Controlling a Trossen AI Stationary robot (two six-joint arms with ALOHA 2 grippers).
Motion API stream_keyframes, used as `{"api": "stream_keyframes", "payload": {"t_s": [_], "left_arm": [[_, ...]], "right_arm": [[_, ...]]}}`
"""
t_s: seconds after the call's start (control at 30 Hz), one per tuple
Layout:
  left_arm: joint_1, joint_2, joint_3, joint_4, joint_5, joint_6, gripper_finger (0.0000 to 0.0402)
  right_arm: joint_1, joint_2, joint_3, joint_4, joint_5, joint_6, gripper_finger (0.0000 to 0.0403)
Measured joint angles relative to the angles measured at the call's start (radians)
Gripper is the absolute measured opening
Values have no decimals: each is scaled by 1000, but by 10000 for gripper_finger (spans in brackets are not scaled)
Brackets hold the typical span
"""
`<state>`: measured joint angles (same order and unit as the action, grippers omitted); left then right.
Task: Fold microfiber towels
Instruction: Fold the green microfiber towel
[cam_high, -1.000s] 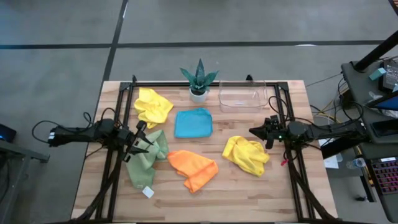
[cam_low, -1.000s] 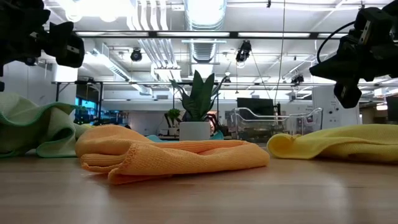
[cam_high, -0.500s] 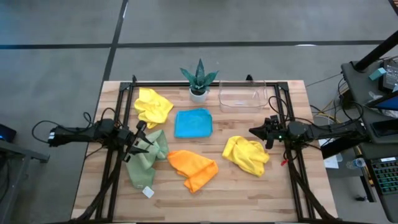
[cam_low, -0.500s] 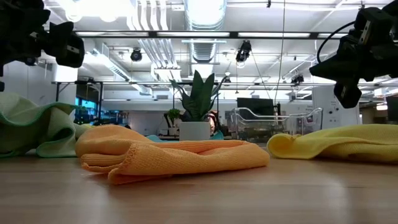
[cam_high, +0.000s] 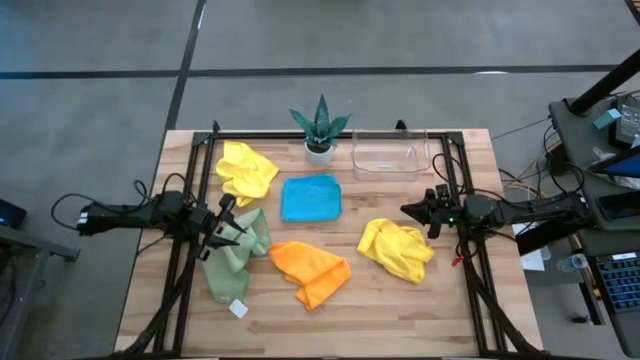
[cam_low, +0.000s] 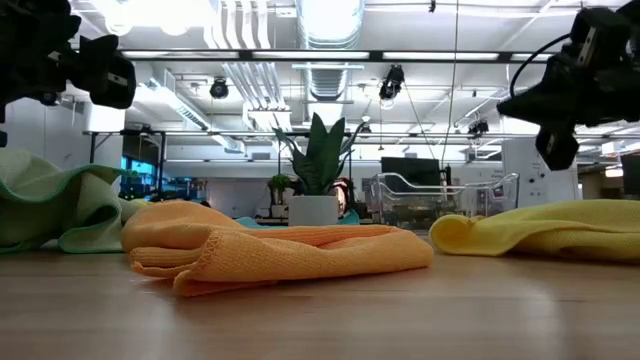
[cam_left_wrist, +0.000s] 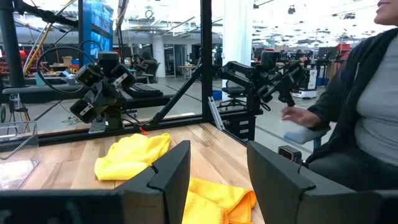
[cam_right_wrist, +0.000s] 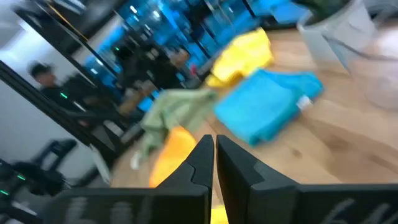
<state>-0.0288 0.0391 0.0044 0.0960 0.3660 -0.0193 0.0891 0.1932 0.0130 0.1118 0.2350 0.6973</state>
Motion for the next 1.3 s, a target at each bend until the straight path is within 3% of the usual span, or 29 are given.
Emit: {"api": "stream_keyframes", "payload": {"t_s": [0.57, 0.7, 0.8, 1.3], "left_arm": [[1, 0, 0, 45, -22, 132, 144], [1, 1, 0, 198, -62, 132, 144], [1, 0, 0, 322, -61, 132, 144], [1, -1, 0, 856, -52, -6, 144]], "right_arm": [[-2, 0, 0, 35, 3, -41, 12], [-6, -2, 0, 61, 69, -325, 12], [-6, -2, 0, 90, 80, -432, 12], [-6, -2, 0, 200, 80, -338, 12]]}}
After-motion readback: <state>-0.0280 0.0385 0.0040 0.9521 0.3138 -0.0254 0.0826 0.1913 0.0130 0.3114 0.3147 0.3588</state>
